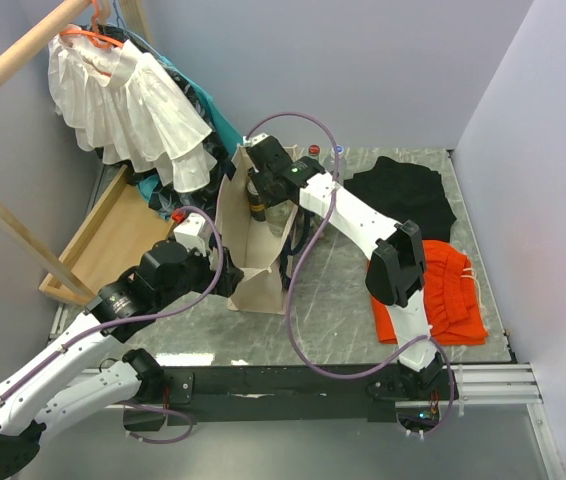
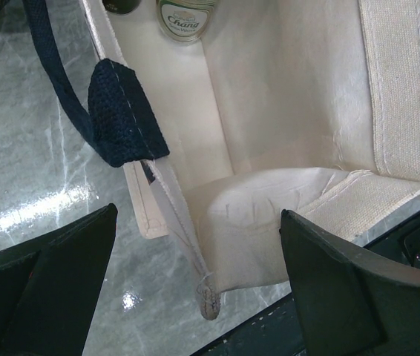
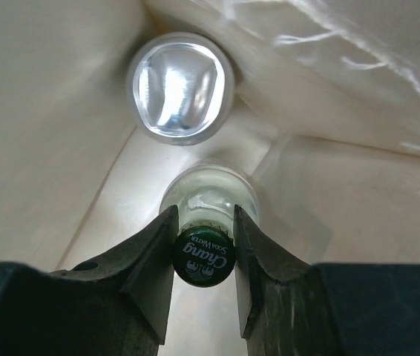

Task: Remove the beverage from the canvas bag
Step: Take out the drink from the canvas bag.

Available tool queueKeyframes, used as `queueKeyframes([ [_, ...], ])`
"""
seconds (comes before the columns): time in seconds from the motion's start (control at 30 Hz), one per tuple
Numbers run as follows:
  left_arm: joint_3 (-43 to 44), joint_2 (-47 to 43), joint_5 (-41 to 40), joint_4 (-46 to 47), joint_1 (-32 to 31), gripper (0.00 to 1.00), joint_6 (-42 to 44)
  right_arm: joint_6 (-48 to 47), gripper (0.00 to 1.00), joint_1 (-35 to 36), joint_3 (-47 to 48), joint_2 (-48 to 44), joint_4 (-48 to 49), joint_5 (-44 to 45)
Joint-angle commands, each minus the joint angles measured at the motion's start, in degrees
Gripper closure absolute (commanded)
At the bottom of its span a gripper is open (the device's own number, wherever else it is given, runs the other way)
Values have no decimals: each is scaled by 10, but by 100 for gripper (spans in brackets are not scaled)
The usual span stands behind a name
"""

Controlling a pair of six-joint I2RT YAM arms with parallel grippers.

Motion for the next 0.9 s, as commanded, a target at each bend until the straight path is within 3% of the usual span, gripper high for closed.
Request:
queueKeyframes([
  [0.0, 6, -1, 1, -4, -5, 4, 6, -23, 100, 12, 60, -59, 26, 27],
  [0.87, 5, 0, 3, -4, -7, 4, 8, -35, 100, 41, 101, -121, 6, 62],
])
